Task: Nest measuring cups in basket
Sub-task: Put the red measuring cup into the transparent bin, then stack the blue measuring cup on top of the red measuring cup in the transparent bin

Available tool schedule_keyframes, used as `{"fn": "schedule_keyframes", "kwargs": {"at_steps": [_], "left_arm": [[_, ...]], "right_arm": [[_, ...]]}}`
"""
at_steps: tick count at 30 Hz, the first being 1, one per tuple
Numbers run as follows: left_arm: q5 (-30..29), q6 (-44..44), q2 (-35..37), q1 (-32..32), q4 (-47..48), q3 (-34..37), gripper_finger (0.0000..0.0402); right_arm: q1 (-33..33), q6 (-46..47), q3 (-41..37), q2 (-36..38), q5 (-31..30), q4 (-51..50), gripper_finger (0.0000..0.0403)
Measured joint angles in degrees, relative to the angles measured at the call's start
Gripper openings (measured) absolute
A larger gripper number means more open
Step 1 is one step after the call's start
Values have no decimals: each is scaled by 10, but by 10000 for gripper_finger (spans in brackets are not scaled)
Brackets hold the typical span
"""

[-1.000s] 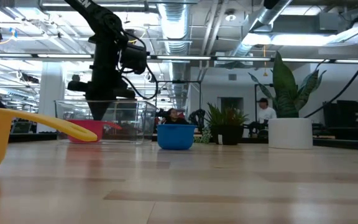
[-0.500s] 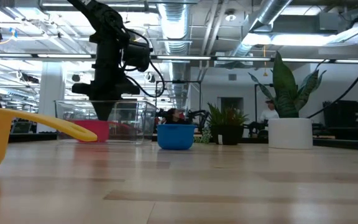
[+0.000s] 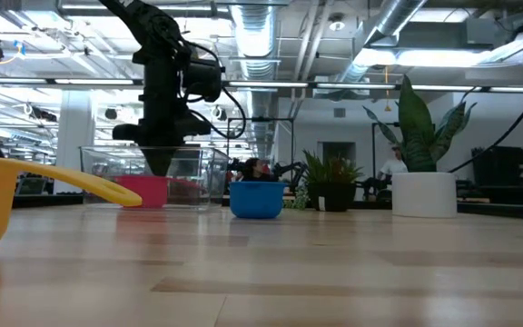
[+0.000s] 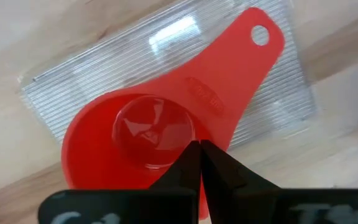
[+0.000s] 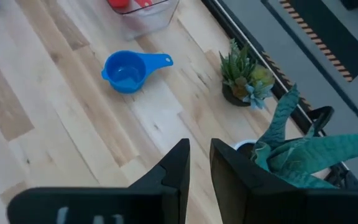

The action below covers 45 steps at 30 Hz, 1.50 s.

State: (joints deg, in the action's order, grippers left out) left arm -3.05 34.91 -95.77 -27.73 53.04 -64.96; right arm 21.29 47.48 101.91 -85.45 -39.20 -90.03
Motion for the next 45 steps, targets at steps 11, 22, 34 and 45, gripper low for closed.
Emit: {"fn": "schedule_keyframes", "kwargs": {"at_steps": [11, 22, 34, 45], "left_arm": [[-53, -79, 0, 19, 117, -137, 0], [-33, -200, 65, 123, 301, -140, 0], [-47, -52, 284, 314, -14, 123, 0], [-66, -57, 303, 375, -99, 174, 0]], "right_arm": [[0, -22, 0, 0, -22, 0, 85], [-42, -126, 1, -26, -166, 29, 85], [-145, -369, -1, -138, -86, 41, 85], [-201, -534, 0, -226, 130, 240, 85]]}}
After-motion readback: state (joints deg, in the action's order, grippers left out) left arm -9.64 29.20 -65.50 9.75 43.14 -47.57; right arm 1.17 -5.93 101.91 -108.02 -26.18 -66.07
